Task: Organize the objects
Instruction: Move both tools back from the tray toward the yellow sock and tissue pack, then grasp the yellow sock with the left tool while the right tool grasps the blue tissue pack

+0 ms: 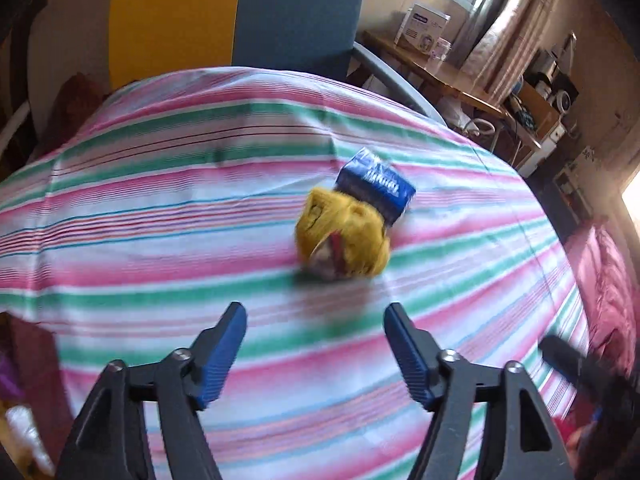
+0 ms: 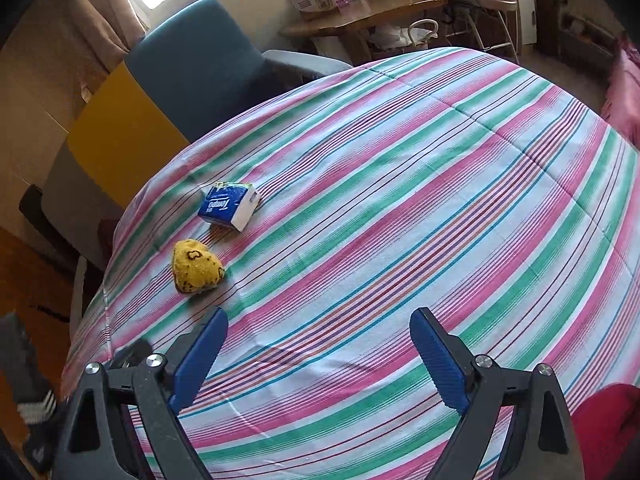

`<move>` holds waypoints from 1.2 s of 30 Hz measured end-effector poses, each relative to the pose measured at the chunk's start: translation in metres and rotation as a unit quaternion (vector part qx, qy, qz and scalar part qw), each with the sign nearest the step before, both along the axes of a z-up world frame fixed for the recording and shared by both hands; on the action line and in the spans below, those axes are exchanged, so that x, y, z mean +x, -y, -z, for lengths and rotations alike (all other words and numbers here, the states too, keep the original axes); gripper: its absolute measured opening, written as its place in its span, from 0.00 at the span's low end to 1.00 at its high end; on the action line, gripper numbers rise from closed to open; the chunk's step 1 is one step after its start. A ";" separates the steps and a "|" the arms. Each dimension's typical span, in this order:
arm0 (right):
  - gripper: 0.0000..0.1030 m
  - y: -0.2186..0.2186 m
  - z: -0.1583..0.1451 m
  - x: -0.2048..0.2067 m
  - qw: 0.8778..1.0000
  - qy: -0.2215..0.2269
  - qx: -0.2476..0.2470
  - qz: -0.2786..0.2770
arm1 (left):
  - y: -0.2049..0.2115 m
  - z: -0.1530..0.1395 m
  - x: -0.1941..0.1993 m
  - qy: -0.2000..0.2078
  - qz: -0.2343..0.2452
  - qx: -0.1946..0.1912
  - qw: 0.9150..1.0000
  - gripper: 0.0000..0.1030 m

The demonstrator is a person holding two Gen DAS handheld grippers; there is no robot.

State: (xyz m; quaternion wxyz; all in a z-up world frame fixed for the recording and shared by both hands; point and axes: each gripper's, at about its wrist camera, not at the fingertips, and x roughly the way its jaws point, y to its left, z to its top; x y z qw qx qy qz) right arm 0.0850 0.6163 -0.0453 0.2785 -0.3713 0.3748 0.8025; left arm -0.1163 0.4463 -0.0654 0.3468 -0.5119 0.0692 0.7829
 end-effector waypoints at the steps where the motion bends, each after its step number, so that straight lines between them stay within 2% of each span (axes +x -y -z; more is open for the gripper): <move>1: 0.91 0.000 0.000 0.000 1.000 -0.002 -0.004 -0.001 | -0.005 0.002 -0.004 0.007 -0.005 0.005 1.000 0.74; 4: 0.91 0.001 0.000 0.000 1.000 -0.006 -0.008 -0.004 | -0.026 0.011 -0.020 0.015 -0.021 0.011 1.000 0.79; 6: 0.91 0.002 0.000 0.000 1.000 -0.009 -0.012 -0.006 | -0.038 0.017 -0.028 0.018 -0.027 0.012 0.999 0.79; 9: 0.91 0.003 0.001 -0.001 1.000 -0.011 -0.014 -0.010 | -0.058 0.034 -0.039 0.014 -0.025 -0.008 1.000 0.79; 10: 0.91 0.003 0.001 -0.001 1.000 -0.010 -0.014 -0.011 | -0.061 0.040 -0.042 0.020 -0.023 -0.012 0.999 0.76; 12: 0.91 0.003 0.002 -0.002 1.000 -0.008 -0.012 -0.014 | -0.058 0.042 -0.044 0.019 -0.031 -0.002 0.999 0.59; 13: 0.91 0.004 0.002 -0.003 1.000 -0.005 -0.009 -0.015 | -0.055 0.039 -0.041 0.024 -0.018 0.009 1.000 0.47; 16: 0.91 0.007 0.003 -0.005 1.000 0.000 -0.001 -0.024 | -0.040 0.027 -0.022 0.002 0.009 0.006 1.000 0.40; 19: 0.91 0.008 0.004 -0.007 1.000 0.003 0.001 -0.029 | -0.018 0.020 -0.001 -0.019 0.030 -0.012 0.999 0.40; 24: 0.91 0.014 0.010 -0.013 0.999 0.023 0.008 -0.045 | 0.038 0.022 0.032 0.002 0.035 -0.031 0.999 0.40; 27: 0.91 0.025 0.021 -0.025 0.995 0.060 0.010 -0.080 | 0.064 0.021 0.046 0.006 0.034 -0.034 0.999 0.40; 30: 0.91 0.039 0.028 -0.038 0.989 0.077 0.007 -0.124 | 0.084 0.020 0.057 0.000 0.036 -0.038 0.999 0.40; 33: 0.91 0.046 0.025 -0.061 0.982 0.092 0.030 -0.164 | 0.101 0.018 0.063 0.003 0.034 -0.034 0.999 0.40; 36: 0.91 0.041 0.018 -0.096 0.971 0.099 0.089 -0.197 | 0.112 0.015 0.065 -0.002 0.034 -0.033 0.999 0.40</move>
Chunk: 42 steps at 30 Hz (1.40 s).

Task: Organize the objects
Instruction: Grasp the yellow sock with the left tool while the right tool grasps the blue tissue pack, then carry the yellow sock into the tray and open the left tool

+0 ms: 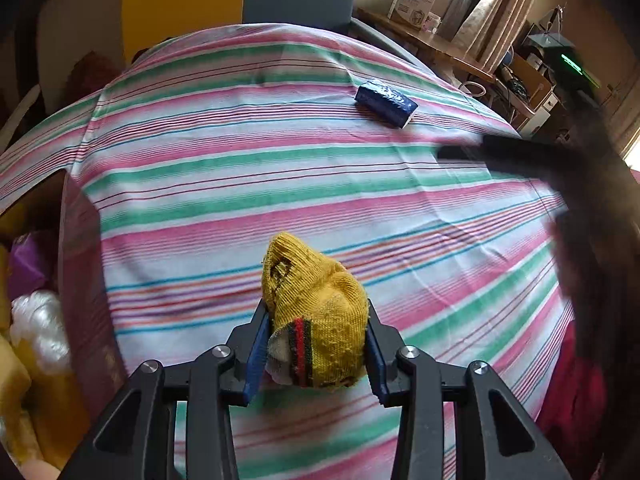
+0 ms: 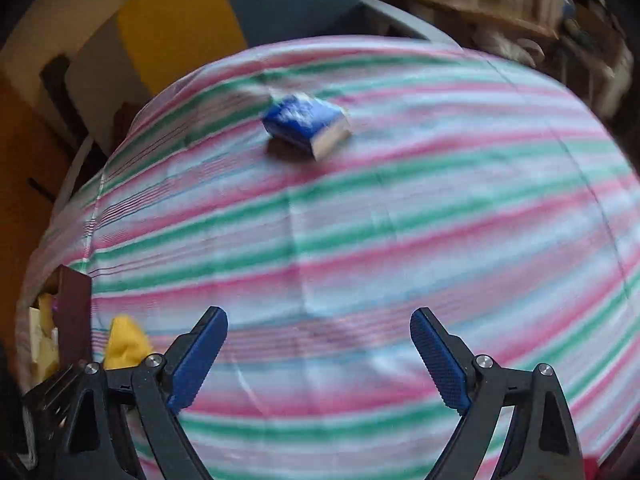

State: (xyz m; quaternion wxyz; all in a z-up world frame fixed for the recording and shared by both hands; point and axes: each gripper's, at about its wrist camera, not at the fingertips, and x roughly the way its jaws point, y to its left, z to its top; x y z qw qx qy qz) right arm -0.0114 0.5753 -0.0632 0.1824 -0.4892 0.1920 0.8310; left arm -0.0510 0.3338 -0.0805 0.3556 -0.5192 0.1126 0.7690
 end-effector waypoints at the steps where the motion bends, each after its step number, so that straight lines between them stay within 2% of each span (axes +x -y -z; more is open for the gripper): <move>1: 0.91 -0.004 -0.001 -0.013 1.000 0.000 0.017 -0.014 | 0.006 -0.002 0.001 0.000 -0.001 0.003 1.000 0.40; 3: 0.91 -0.012 -0.003 -0.043 0.997 -0.003 0.059 -0.044 | 0.015 -0.006 0.001 -0.002 -0.002 0.006 1.000 0.40; 5: 0.91 -0.020 -0.002 -0.070 0.994 0.009 0.100 -0.052 | 0.019 -0.007 0.000 0.002 -0.002 0.009 1.000 0.40; 9: 0.92 -0.037 0.004 -0.116 0.989 0.025 0.127 -0.068 | 0.022 -0.008 -0.002 0.013 -0.005 0.016 1.000 0.40; 11: 0.97 -0.039 0.010 -0.134 0.986 0.037 0.142 -0.079 | 0.024 -0.008 -0.002 0.016 -0.007 0.018 1.000 0.41; 15: 0.97 -0.043 0.030 -0.156 0.985 0.064 0.133 -0.091 | 0.024 -0.008 -0.001 0.023 -0.008 0.021 0.999 0.41; 16: 0.82 -0.043 0.033 -0.157 0.984 0.066 0.135 -0.092 | 0.025 -0.008 -0.001 0.023 -0.008 0.023 0.999 0.41; 17: 0.61 -0.041 0.035 -0.158 0.985 0.071 0.126 -0.097 | 0.026 -0.008 0.000 0.023 -0.008 0.024 0.999 0.41; 19: 0.52 -0.034 0.034 -0.151 0.985 0.066 0.117 -0.104 | 0.028 -0.012 0.002 0.020 -0.010 0.028 0.999 0.41; 24: 0.52 0.002 0.035 -0.115 0.984 0.070 0.091 -0.139 | 0.036 -0.026 0.012 -0.006 -0.014 0.035 0.999 0.41; 28: 0.52 0.036 0.035 -0.081 0.981 0.075 0.078 -0.159 | 0.050 -0.042 0.021 -0.050 -0.023 0.034 0.998 0.41; 34: 0.52 0.090 0.035 -0.038 0.976 0.078 0.073 -0.188 | 0.079 -0.061 0.032 -0.092 -0.046 0.036 0.994 0.41; 39: 0.51 0.125 0.037 -0.006 0.977 0.066 0.053 -0.198 | 0.103 -0.071 0.040 -0.121 -0.065 0.033 0.990 0.41; 42: 0.52 0.128 0.037 0.011 0.981 0.041 0.048 -0.182 | 0.120 -0.074 0.043 -0.127 -0.077 0.035 0.988 0.41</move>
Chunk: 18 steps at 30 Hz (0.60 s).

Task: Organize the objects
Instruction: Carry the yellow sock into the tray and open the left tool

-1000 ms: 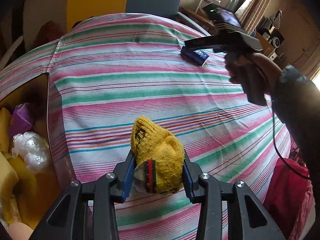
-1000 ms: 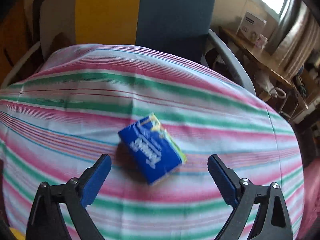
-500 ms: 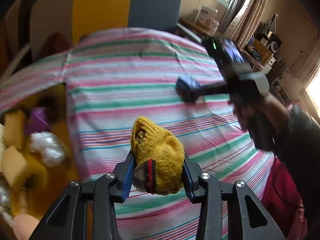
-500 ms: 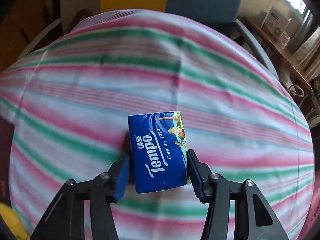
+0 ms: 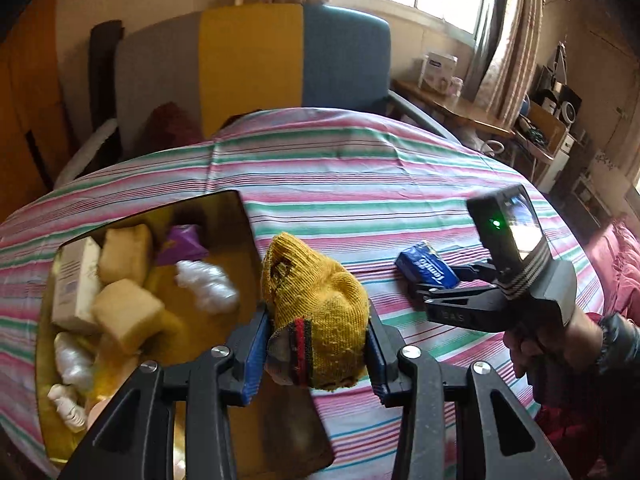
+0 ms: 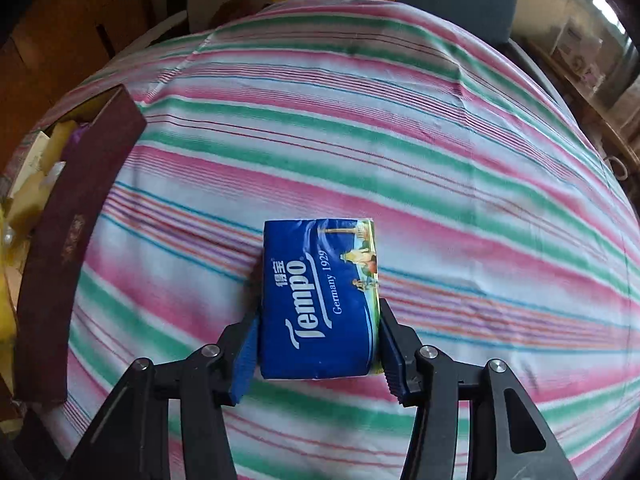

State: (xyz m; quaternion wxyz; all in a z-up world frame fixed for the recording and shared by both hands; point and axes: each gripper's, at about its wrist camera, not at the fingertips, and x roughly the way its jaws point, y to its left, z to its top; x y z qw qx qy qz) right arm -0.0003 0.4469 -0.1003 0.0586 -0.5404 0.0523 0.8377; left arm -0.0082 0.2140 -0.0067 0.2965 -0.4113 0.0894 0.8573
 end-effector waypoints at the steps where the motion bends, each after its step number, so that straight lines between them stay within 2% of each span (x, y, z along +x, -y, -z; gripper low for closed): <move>1: 0.52 0.000 0.001 0.001 1.000 -0.007 -0.002 0.006 | 0.005 0.000 0.001 -0.002 -0.004 0.001 1.000 0.41; 10: 0.52 0.003 -0.002 -0.005 0.999 -0.042 0.010 0.007 | 0.033 0.004 0.014 -0.009 -0.026 0.002 1.000 0.41; 18: 0.52 0.000 -0.001 0.004 0.999 -0.049 0.003 0.001 | 0.049 0.013 0.014 -0.001 -0.043 0.000 0.999 0.41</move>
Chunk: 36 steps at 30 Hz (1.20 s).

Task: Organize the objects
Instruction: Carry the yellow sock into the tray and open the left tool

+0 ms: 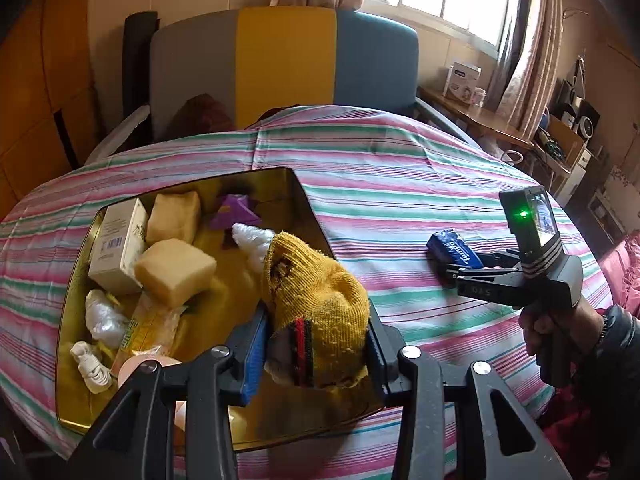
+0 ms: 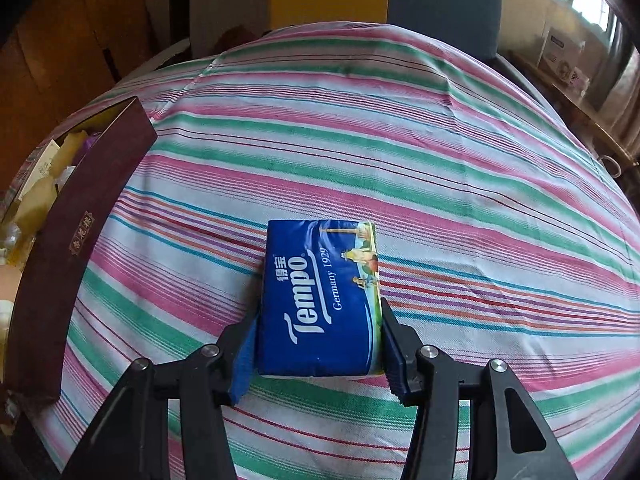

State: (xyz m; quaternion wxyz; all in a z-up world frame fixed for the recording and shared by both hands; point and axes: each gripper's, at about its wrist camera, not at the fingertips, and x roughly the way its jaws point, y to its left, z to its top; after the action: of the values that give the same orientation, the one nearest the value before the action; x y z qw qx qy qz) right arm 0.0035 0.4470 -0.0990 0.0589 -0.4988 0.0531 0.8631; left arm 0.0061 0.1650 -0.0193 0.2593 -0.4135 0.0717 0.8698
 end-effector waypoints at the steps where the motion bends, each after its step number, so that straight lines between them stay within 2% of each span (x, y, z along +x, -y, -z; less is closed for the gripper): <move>1: 0.52 0.000 0.000 0.000 1.000 0.000 0.002 -0.001 | 0.002 0.002 0.000 0.003 -0.001 0.001 1.000 0.41; 6: 0.52 0.002 0.001 -0.001 1.000 -0.001 0.005 -0.005 | 0.022 0.005 -0.006 0.015 -0.018 0.016 1.000 0.41; 9: 0.52 0.005 0.001 -0.001 1.000 0.000 0.010 -0.008 | 0.048 0.005 -0.015 0.021 -0.048 0.027 0.998 0.41; 16: 0.52 0.002 0.002 -0.002 1.000 0.003 0.000 -0.007 | 0.130 0.003 -0.030 0.025 -0.141 0.045 0.989 0.41; 21: 0.52 0.005 0.002 -0.003 1.000 0.002 0.021 -0.016 | 0.162 0.010 -0.030 0.038 -0.176 0.049 0.982 0.41; 26: 0.52 0.004 0.002 -0.003 0.999 0.002 0.026 -0.019 | 0.159 0.016 -0.024 0.053 -0.167 0.056 0.983 0.41; 36: 0.52 0.005 0.004 -0.004 0.999 0.003 0.035 -0.021 | 0.106 0.015 -0.018 0.068 -0.094 0.060 0.991 0.41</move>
State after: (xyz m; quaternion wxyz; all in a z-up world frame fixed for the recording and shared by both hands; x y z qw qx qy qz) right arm -0.0005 0.4422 -0.1027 0.0587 -0.5000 0.0123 0.8640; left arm -0.0114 0.0592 -0.0341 0.2049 -0.4602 -0.0375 0.8630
